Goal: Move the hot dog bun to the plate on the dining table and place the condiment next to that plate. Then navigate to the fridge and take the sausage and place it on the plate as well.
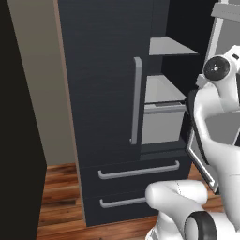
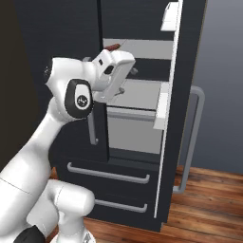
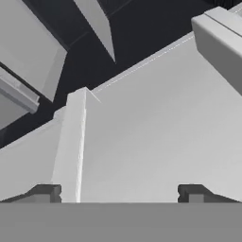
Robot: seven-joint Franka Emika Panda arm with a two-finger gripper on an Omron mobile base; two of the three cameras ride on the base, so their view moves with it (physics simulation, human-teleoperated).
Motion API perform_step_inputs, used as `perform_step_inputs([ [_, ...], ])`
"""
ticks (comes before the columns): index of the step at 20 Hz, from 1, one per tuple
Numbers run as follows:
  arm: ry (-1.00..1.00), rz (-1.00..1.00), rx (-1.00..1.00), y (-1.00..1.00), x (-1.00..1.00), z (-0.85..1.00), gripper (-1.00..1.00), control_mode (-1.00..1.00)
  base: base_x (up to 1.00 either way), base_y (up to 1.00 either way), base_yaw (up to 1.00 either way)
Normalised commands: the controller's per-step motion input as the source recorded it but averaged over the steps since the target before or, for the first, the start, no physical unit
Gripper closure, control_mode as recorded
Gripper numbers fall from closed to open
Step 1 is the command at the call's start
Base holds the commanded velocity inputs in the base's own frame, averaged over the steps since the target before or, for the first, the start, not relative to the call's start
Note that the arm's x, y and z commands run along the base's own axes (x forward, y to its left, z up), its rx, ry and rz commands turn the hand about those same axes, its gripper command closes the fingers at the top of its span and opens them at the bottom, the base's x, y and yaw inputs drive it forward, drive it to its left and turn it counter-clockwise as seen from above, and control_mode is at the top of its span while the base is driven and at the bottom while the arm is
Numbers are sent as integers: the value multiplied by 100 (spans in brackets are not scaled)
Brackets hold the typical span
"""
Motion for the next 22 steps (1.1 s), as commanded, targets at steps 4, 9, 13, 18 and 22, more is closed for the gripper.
perform_step_inputs([
  [4, 0, 6, 33, 90, -21, -13, -100, -100, 0, 0, 0],
  [9, 0, 10, 60, 70, -22, -11, -100, -100, 0, 0, 0],
  [13, 0, 14, 61, 62, -26, -13, -100, -100, 0, 0, 0],
  [18, -16, 5, 23, 63, -14, -10, -100, -100, 0, 0, 0],
  [22, -4, -5, 4, 56, 0, -2, -100, -100, 0, 0, 0],
])
